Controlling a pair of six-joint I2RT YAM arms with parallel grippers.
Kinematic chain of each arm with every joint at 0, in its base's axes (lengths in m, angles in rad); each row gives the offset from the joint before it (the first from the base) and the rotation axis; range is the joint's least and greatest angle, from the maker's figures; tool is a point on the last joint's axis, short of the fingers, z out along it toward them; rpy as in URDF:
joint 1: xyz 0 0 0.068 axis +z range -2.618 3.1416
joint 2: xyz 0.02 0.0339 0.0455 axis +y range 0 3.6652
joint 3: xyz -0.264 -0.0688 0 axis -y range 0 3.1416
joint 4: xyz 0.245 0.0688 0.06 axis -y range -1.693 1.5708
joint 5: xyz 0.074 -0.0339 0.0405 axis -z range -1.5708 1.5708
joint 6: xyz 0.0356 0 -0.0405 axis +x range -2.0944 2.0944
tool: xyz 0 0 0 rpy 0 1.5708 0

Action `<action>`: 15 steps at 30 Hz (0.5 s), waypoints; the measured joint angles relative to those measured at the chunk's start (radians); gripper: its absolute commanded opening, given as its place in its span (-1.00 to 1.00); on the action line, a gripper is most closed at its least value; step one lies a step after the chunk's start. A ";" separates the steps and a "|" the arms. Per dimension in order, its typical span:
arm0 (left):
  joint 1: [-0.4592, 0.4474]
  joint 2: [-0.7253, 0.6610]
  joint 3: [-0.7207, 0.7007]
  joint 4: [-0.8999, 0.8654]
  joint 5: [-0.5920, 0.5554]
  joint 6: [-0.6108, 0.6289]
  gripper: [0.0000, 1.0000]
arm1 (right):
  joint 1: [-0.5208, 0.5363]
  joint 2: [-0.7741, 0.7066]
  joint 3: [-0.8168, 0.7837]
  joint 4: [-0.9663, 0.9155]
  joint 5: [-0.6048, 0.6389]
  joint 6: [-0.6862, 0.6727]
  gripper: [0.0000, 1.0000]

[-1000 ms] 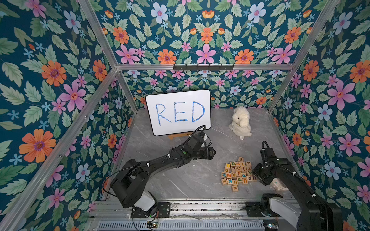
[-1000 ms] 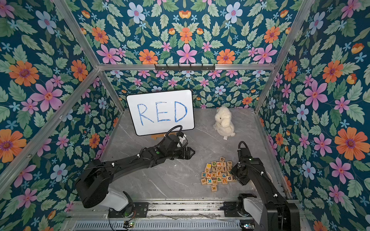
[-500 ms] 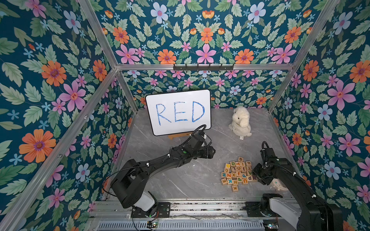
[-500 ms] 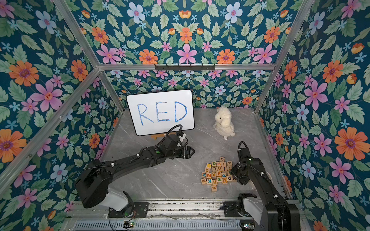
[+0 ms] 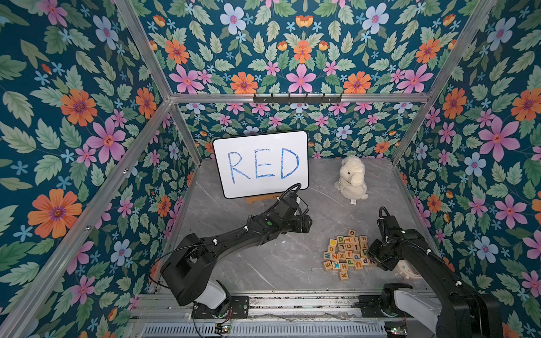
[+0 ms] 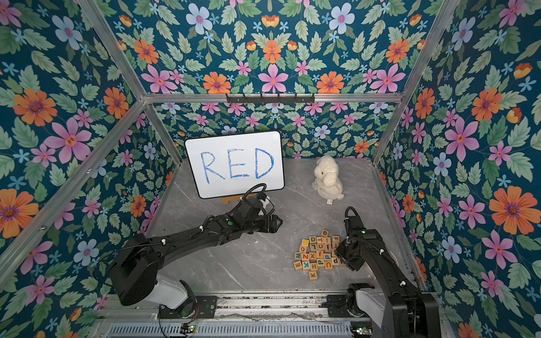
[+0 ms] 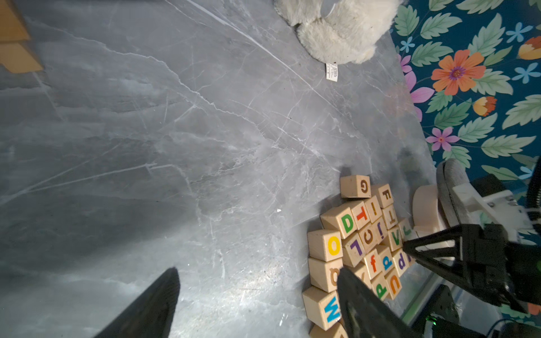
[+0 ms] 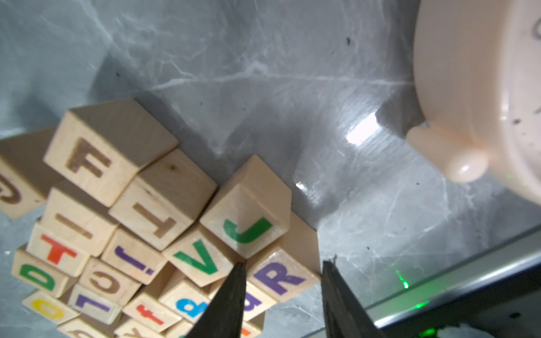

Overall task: Assemble the uppercase word "red" with letter blocks
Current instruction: Pick up the letter block from the center of the board.

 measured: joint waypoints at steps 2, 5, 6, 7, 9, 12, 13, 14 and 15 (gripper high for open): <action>0.000 0.000 0.005 -0.006 -0.018 0.000 0.73 | 0.000 -0.002 0.000 -0.006 0.008 0.001 -0.13; 0.000 0.000 0.006 -0.014 -0.043 0.000 0.73 | 0.001 -0.003 0.000 -0.010 0.018 0.003 -0.12; 0.000 -0.001 0.006 -0.019 -0.052 0.000 0.73 | 0.001 -0.003 0.000 -0.011 0.019 0.003 -0.11; 0.000 -0.002 0.006 -0.025 -0.061 -0.001 0.73 | 0.001 -0.003 0.000 -0.011 0.021 0.003 -0.08; 0.000 -0.003 0.006 -0.031 -0.075 -0.001 0.73 | 0.001 -0.003 0.000 -0.010 0.026 0.003 -0.04; 0.000 -0.003 0.006 -0.039 -0.089 -0.002 0.73 | 0.001 -0.002 0.000 -0.008 0.034 0.003 -0.02; 0.000 -0.003 0.006 -0.039 -0.090 -0.002 0.73 | 0.001 0.000 0.000 -0.007 0.036 0.003 0.00; 0.000 -0.003 0.006 -0.039 -0.092 -0.002 0.73 | 0.001 0.002 0.000 -0.005 0.036 0.003 0.02; 0.000 -0.003 0.006 -0.039 -0.093 -0.002 0.73 | 0.001 0.004 0.000 -0.002 0.037 0.003 0.03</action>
